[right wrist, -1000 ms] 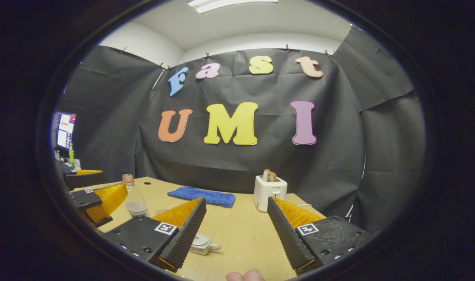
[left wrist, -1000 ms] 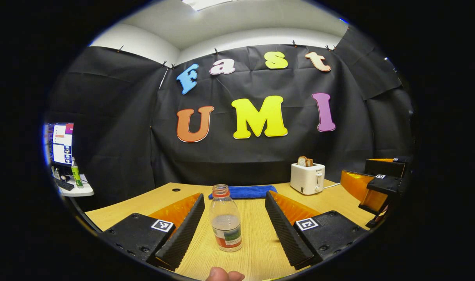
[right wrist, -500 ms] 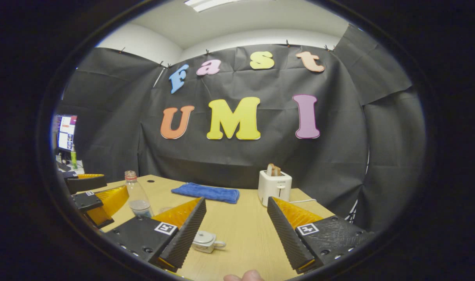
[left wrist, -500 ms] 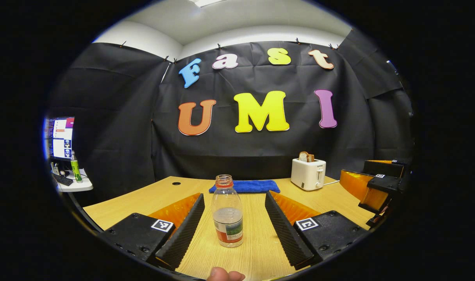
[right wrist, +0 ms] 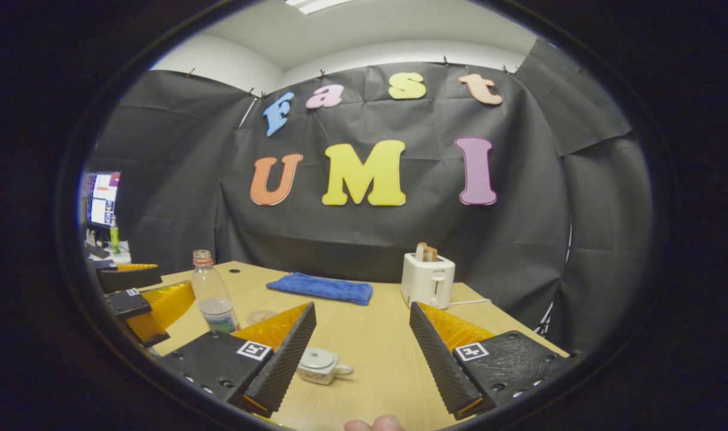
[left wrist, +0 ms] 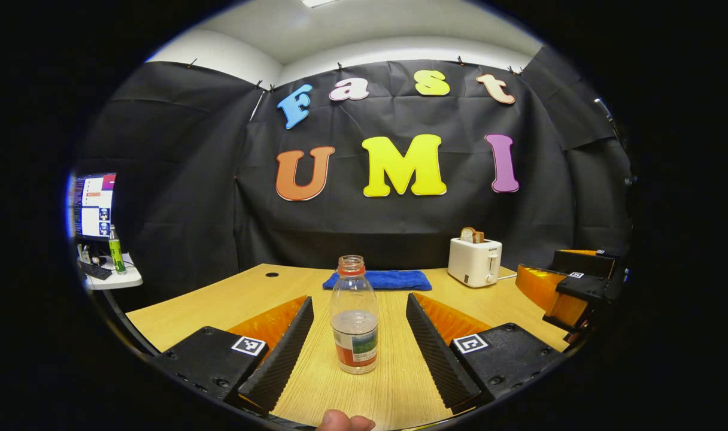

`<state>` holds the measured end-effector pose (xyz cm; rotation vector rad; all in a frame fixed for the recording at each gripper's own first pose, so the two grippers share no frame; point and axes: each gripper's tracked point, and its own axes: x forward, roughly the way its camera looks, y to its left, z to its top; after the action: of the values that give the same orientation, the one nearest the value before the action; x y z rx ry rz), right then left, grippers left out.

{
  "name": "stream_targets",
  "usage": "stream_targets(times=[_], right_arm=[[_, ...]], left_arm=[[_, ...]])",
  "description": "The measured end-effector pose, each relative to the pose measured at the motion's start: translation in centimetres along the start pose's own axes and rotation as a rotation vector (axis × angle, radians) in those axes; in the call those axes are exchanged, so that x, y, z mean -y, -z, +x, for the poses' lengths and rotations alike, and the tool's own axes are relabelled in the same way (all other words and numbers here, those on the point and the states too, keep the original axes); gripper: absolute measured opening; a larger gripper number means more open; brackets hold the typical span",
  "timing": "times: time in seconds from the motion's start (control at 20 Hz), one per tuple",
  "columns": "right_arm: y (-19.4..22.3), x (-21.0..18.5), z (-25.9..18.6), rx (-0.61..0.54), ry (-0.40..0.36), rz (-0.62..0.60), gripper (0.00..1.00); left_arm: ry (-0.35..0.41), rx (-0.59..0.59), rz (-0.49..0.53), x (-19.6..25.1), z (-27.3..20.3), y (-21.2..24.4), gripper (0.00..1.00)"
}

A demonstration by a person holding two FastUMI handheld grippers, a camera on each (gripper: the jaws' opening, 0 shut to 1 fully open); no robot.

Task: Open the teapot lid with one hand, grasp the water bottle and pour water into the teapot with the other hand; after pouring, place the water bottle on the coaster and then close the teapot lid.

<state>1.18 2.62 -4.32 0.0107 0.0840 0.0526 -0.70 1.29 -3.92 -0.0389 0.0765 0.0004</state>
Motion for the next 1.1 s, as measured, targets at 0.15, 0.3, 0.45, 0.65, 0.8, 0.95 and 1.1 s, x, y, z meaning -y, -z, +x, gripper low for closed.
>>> stream_targets(times=[0.15,0.3,0.45,0.65,0.8,0.95,1.1], right_arm=[[1.2,-1.2,0.5,-0.020,-0.022,-0.007,0.97],[2.4,-2.3,1.3,-0.031,-0.028,-0.042,0.95],[3.9,-3.4,2.1,-0.054,-0.046,-0.053,0.95],[6.1,-4.4,3.8,-0.097,-0.054,-0.055,0.95],[7.5,-5.2,5.0,-0.133,-0.068,-0.031,0.95],[8.4,-5.6,6.0,-0.154,-0.067,-0.034,0.95],[9.1,-5.8,6.5,-0.171,-0.068,-0.037,0.88]], left_arm=[[-0.009,-0.007,-0.005,-0.9,-0.1,0.4,0.98],[-0.015,-0.011,-0.006,-1.4,-0.3,0.7,0.98],[-0.020,-0.014,-0.009,-2.1,-0.4,1.0,0.98],[-0.033,-0.018,-0.013,-3.0,-0.7,1.2,0.98],[-0.047,-0.021,-0.012,-3.8,-1.0,1.4,0.98],[-0.046,-0.022,-0.018,-4.1,-1.0,1.6,0.98],[-0.043,-0.023,-0.020,-4.0,-1.0,1.6,0.98]])
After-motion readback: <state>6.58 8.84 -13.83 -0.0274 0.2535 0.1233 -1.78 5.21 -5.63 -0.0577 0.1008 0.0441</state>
